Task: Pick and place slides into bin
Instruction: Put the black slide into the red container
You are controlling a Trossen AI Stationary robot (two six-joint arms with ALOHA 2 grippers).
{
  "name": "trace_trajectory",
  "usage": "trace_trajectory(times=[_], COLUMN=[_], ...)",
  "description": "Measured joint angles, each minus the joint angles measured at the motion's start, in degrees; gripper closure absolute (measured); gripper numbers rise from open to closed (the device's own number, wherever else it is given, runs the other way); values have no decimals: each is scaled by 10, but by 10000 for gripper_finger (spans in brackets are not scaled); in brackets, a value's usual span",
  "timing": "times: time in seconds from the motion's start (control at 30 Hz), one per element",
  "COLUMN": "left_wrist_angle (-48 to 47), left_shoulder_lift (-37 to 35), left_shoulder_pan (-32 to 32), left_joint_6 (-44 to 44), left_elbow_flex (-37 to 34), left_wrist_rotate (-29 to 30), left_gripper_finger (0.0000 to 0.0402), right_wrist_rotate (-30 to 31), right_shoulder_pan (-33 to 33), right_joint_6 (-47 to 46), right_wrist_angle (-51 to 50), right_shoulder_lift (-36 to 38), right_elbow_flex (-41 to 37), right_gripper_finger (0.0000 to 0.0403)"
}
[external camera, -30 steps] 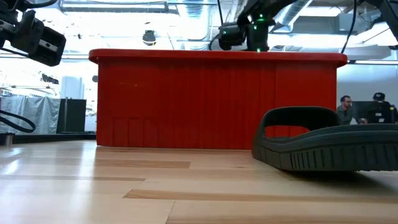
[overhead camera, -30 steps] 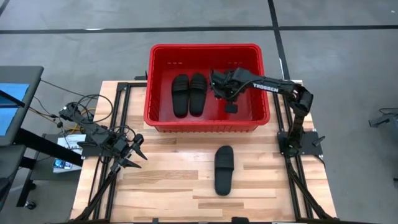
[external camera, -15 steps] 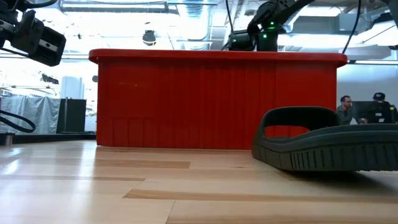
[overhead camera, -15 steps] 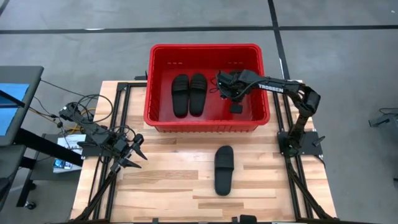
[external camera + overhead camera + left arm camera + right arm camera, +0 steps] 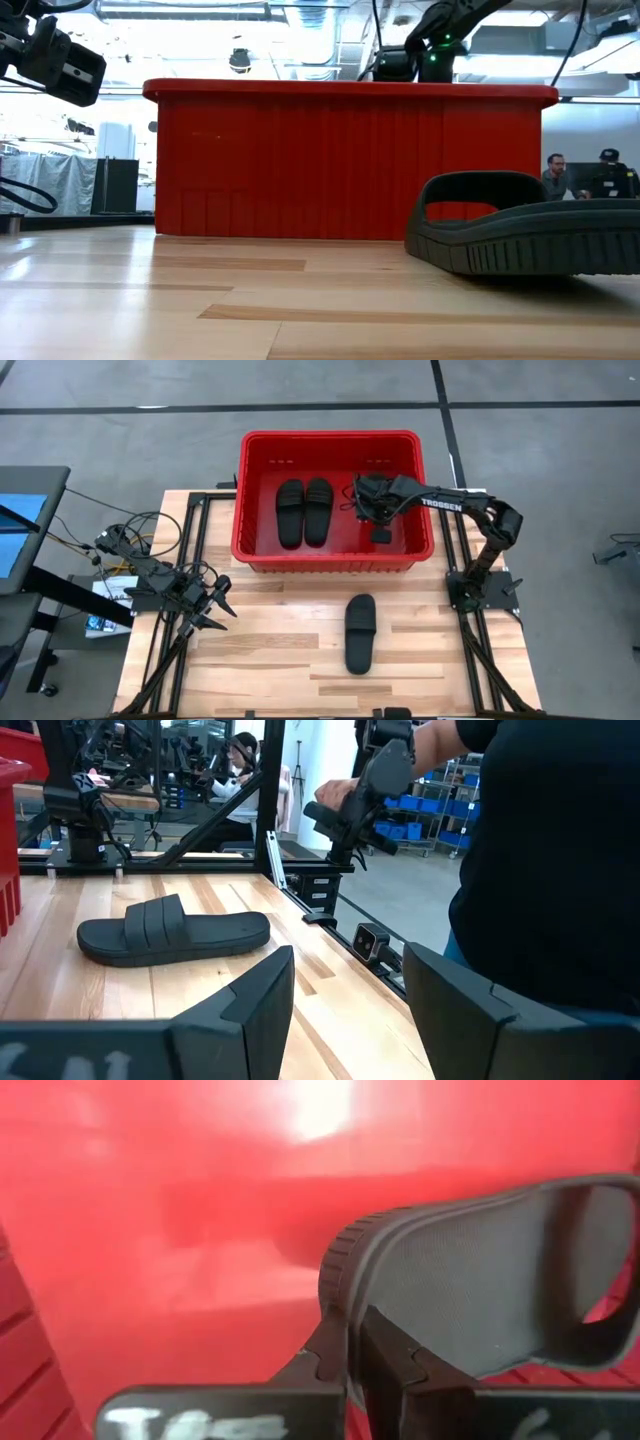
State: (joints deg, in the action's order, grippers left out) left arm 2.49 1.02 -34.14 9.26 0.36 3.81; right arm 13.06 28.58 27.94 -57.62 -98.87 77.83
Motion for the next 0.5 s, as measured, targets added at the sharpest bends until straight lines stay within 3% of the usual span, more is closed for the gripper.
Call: trace_trajectory(times=[0.5], left_wrist_angle=[0], left_shoulder_lift=[0], left_shoulder_pan=[0], left_joint_6=[0], left_elbow_flex=[0], left_wrist_rotate=[0], left_gripper_finger=[223], right_wrist_rotate=[-27], right_shoulder_pan=[9], right_joint_6=[21], right_wrist_angle=[27], right_shoulder_lift=[-8], right_elbow_flex=[-1], right_gripper_finger=[403])
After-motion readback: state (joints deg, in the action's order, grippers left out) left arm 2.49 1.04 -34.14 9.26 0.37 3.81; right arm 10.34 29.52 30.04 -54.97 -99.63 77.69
